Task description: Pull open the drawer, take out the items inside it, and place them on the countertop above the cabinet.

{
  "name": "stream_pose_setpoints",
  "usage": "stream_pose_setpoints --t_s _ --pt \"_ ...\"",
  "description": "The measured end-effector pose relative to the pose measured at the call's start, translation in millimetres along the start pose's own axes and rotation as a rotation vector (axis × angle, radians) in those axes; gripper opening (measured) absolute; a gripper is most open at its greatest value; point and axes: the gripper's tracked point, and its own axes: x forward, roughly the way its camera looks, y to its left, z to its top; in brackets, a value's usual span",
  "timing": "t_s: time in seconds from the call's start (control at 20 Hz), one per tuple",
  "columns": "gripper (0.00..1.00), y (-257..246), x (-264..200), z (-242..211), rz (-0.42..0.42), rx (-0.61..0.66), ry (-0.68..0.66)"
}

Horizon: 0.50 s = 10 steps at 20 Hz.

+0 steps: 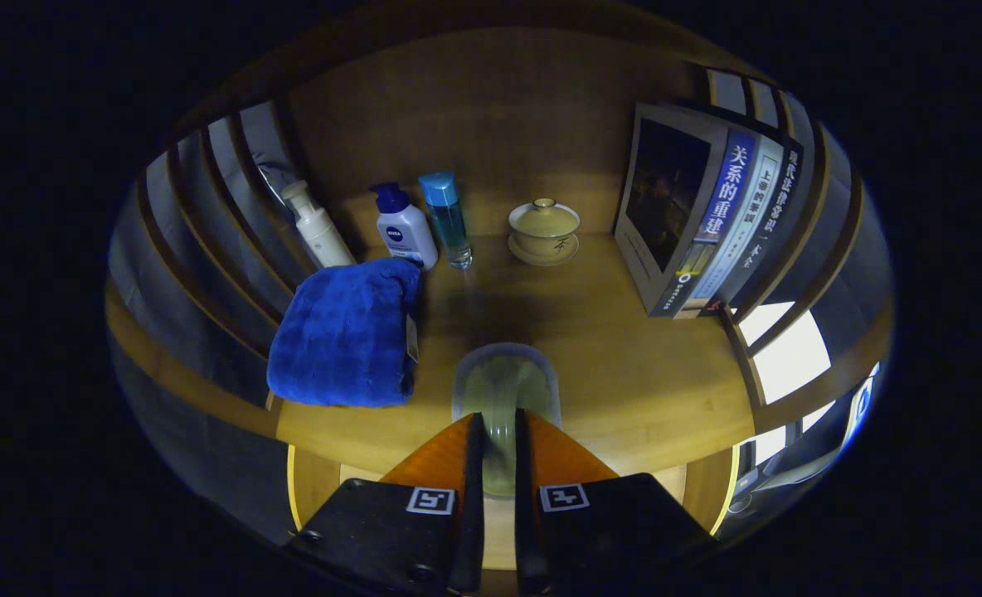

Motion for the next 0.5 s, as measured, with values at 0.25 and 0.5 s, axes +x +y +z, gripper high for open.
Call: stream_pose_setpoints --t_s 0.25,0.5 --pt "0.24 -2.3 25.4 8.2 -0.004 0.030 0.026" --pt "0.32 -4.9 37.6 12.7 -0.004 0.050 0.029"
